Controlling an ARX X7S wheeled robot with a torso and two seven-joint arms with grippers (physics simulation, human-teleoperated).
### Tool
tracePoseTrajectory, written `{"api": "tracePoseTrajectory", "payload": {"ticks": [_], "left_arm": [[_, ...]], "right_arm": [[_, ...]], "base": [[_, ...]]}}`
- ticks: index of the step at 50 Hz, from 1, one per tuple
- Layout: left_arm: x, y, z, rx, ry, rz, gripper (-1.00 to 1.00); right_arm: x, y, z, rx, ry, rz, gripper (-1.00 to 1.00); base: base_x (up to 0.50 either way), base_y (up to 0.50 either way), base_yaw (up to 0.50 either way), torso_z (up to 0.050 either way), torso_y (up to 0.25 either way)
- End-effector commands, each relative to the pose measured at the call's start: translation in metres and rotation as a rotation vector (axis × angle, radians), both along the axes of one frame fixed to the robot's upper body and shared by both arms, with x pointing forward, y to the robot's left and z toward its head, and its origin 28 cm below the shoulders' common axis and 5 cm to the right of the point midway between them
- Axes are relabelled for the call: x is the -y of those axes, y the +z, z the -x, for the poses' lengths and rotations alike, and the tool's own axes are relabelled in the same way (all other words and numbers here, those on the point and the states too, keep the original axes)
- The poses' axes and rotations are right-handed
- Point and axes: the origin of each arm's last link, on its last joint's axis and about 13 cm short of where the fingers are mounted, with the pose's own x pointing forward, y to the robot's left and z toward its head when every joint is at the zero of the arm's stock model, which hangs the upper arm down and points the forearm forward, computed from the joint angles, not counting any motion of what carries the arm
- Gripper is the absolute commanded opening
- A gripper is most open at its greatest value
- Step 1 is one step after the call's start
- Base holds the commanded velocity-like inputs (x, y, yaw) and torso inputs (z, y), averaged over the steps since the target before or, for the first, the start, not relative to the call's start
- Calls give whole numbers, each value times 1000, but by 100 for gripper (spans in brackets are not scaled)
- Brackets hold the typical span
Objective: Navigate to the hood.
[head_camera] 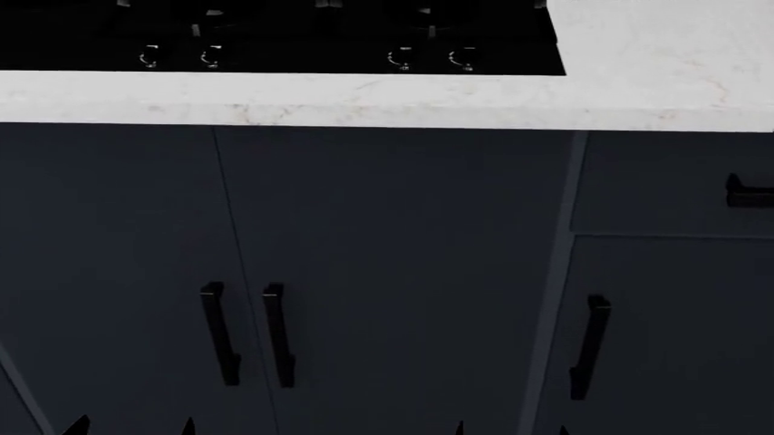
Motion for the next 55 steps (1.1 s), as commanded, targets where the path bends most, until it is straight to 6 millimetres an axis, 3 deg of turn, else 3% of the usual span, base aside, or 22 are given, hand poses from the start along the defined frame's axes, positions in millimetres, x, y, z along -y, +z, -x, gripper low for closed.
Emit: {"api": "tracePoseTrajectory", "payload": {"ticks": [1, 32, 55], "left_arm": [[1, 0, -3, 23, 12, -13, 100], [1, 0, -2, 22, 14, -16, 100], [1, 0, -2, 23, 13, -16, 100]], "right_arm": [[-1, 1, -2, 11, 13, 1, 100], [-1, 1, -1, 16, 0, 10, 100], [-1, 1, 0, 17, 2, 9, 100]], "base": [[-1, 121, 0, 0, 0], [-178, 66, 0, 0, 0], [-343, 35, 0, 0, 0]]}}
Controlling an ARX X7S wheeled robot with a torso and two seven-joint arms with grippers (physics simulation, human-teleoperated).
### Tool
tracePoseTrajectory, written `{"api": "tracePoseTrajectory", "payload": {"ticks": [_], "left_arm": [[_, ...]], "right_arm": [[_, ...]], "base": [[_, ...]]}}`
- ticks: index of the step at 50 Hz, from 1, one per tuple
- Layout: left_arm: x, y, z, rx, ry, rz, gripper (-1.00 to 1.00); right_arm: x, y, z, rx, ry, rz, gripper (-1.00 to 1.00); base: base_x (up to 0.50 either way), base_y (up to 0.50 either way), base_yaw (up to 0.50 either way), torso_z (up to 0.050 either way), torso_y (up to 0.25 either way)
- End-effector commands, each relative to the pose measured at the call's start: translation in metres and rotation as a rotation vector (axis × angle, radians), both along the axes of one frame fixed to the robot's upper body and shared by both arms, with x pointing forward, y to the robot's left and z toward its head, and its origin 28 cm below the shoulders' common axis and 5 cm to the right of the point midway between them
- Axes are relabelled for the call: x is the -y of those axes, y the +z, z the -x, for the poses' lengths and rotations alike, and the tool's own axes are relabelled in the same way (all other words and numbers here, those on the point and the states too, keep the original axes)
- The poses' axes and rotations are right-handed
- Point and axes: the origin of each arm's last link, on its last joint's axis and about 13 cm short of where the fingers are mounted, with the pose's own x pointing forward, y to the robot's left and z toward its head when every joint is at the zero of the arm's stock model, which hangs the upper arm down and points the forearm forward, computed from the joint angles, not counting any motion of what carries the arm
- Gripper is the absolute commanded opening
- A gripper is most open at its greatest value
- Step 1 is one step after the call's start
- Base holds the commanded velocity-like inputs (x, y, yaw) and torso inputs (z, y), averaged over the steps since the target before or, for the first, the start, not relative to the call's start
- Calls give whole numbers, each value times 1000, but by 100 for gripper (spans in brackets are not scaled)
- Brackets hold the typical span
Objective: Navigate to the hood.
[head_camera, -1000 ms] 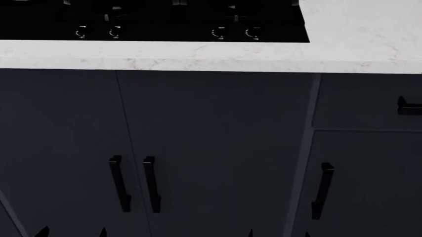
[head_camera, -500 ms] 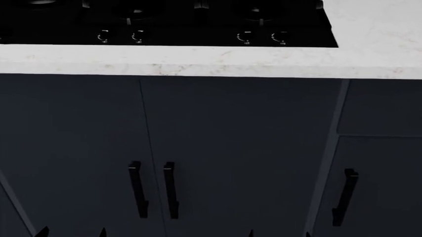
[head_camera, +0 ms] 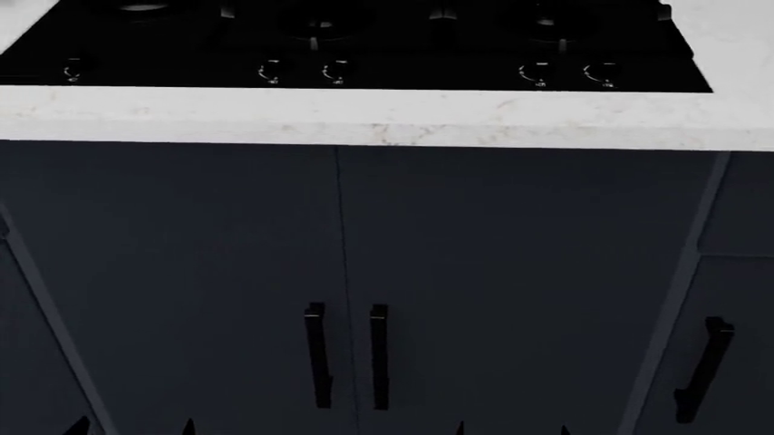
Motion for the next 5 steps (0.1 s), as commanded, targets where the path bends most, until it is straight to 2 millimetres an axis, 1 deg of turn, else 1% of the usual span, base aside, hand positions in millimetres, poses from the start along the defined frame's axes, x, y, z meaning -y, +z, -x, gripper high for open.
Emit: {"api": "tracePoseTrajectory", "payload": {"ticks": [1, 5], "left_arm": [[1, 1, -3, 24, 13, -13, 100], [1, 1, -3, 24, 13, -12, 100]], "right_arm": [[-1, 2, -1, 10, 5, -1, 100], [-1, 2, -1, 10, 4, -1, 100]], "base": [[-266, 33, 0, 0, 0], [-248, 35, 0, 0, 0]]}}
